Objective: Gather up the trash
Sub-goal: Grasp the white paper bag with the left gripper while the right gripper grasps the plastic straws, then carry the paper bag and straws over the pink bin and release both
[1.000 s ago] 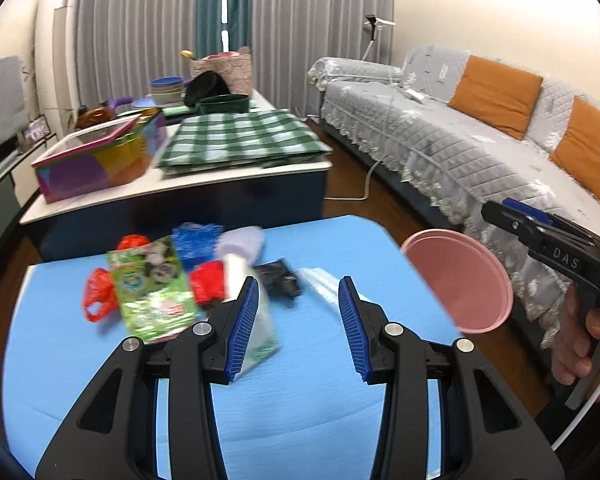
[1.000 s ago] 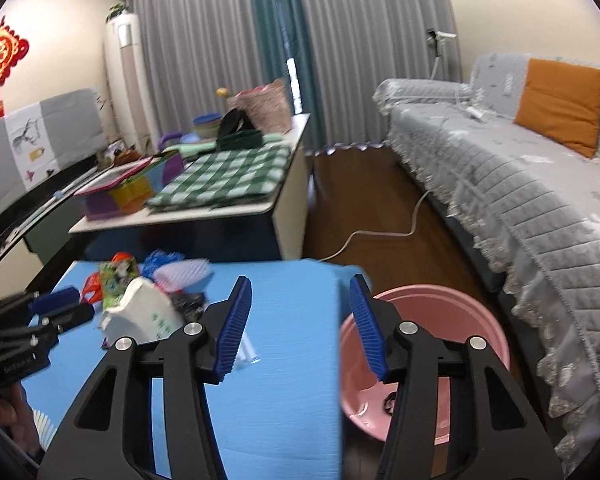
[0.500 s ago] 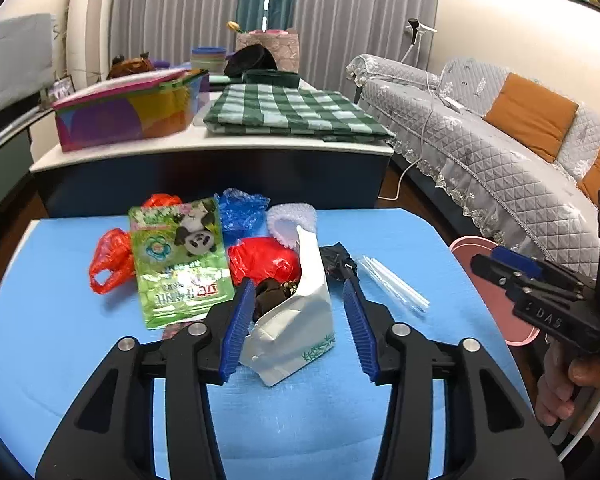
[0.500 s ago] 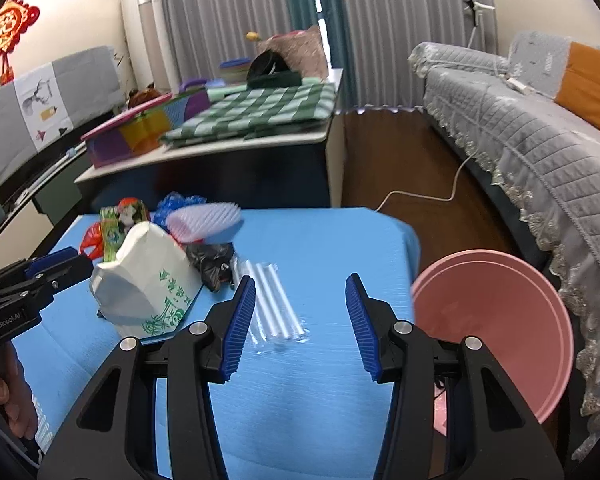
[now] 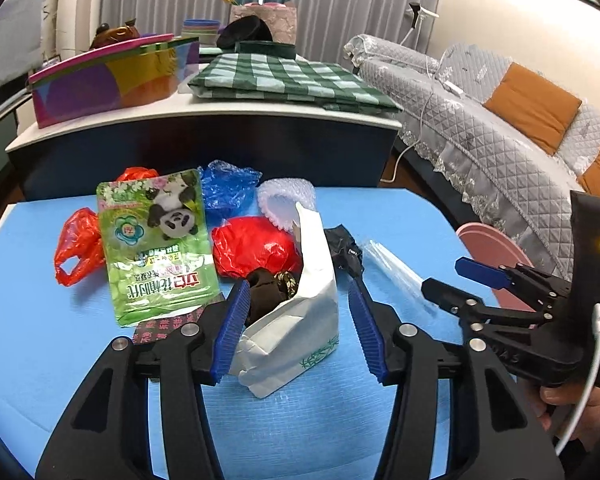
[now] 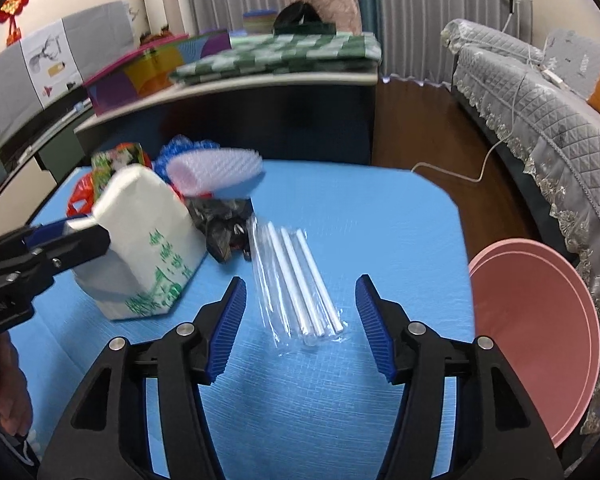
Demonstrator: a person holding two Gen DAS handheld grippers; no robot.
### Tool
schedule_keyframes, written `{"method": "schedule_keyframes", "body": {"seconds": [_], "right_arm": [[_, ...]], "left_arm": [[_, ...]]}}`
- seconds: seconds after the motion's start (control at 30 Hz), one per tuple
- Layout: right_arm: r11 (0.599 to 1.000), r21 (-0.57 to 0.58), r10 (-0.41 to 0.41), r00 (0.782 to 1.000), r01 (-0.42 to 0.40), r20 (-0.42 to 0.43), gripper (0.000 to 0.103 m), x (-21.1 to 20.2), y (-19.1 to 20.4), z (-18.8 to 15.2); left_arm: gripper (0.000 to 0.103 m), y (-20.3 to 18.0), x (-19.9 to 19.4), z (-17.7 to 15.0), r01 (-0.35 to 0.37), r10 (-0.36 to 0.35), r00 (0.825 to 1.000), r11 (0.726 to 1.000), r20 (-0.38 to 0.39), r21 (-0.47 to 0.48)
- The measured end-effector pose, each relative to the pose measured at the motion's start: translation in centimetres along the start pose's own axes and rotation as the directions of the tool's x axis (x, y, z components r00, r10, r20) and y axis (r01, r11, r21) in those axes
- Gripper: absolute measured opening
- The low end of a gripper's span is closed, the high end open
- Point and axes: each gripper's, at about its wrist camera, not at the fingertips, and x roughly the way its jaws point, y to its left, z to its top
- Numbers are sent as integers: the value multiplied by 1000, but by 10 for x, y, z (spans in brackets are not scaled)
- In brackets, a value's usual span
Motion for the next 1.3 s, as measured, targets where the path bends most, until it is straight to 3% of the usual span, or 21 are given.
{"method": "schedule_keyframes", "body": {"seconds": [0.2,0.27,0.33,0.5,0.6,1.3], "right_arm": [[1000,-20,-16,999,15,-50,57,15,5,-3],[999,-25,-34,997,32,-70,56,20,5,-4],[999,-21,-34,997,32,-74,49,20,4,-5],[999,-27,-21,997,20,-68,14,15,6,-3],[999,-32,-27,999,26,-37,7,7,8,-1],[998,48,-52,982,44,184,5,-91,-19,-3]], "left_arm": [[45,5,8,-5,9,-10,999,1000,-39,-18],[30,5,7,-4,17,-17,999,1000,-41,-17],[27,5,6,-4,35,-36,998,999,-48,-21],[19,1,0,-5,44,-44,998,999,-42,4],[15,-1,-8,-3,47,-47,999,999,-20,16],[12,-31,-55,-4,6,-19,990,996,139,90]]}}
